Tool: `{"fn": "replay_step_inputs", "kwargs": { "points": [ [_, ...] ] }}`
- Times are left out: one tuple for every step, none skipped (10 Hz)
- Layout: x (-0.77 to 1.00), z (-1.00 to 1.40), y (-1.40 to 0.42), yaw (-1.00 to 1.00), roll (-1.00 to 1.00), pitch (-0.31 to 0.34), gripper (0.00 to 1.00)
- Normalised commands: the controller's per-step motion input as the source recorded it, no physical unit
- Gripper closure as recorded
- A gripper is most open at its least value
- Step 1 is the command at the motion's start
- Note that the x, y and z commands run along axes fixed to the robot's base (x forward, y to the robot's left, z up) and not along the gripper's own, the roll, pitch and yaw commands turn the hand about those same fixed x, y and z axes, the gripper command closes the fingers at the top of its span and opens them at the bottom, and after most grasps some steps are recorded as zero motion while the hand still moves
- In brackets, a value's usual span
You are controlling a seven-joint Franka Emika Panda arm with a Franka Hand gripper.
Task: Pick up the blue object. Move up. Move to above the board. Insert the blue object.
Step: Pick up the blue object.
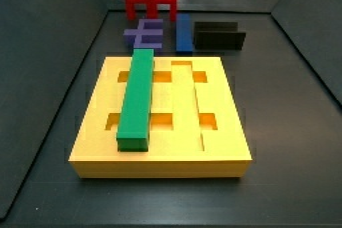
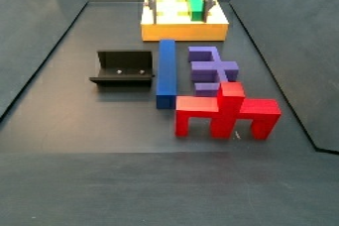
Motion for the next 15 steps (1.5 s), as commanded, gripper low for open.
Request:
{"fn": "replay_step_inputs", "kwargs": {
  "points": [
    [0.47, -0.86, -0.12, 0.0, 0.0, -0.02, 0.0],
    [0.29, -0.74, 0.0, 0.08, 0.0, -0.004, 0.0],
    [0.23, -0.72, 0.0, 0.04, -0.02, -0.016, 0.0],
    [0.26, -0.72, 0.0, 0.0, -0.04, -0.004, 0.0],
    [0.25, -0.64, -0.01, 0.0, -0.04, -0.014, 0.0],
    [0.1, -0.49, -0.12, 0.0, 0.0, -0.013, 0.0],
    [-0.05, -0.28, -0.09, 0.01, 0.0, -0.043, 0.0],
    [-0.07, -0.23, -0.07, 0.03, 0.0, -0.069, 0.0],
    [-0.05, -0.26, -0.03, 0.0, -0.01, -0.061, 0.0],
    [-0.06, -0.33, -0.05, 0.0, 0.0, -0.079, 0.0],
    [0.0, -0.39, -0.09, 0.0, -0.04, -0.09, 0.0],
    [0.0, -0.32, -0.04, 0.0, -0.07, -0.084, 0.0],
    [0.0, -0.2, -0.09, 0.0, 0.0, -0.066, 0.0],
    [-0.03, -0.21, 0.0, 0.0, 0.0, -0.054, 0.0],
    [0.0, -0.03, 0.0, 0.0, 0.0, 0.0, 0.0]
  ]
}}
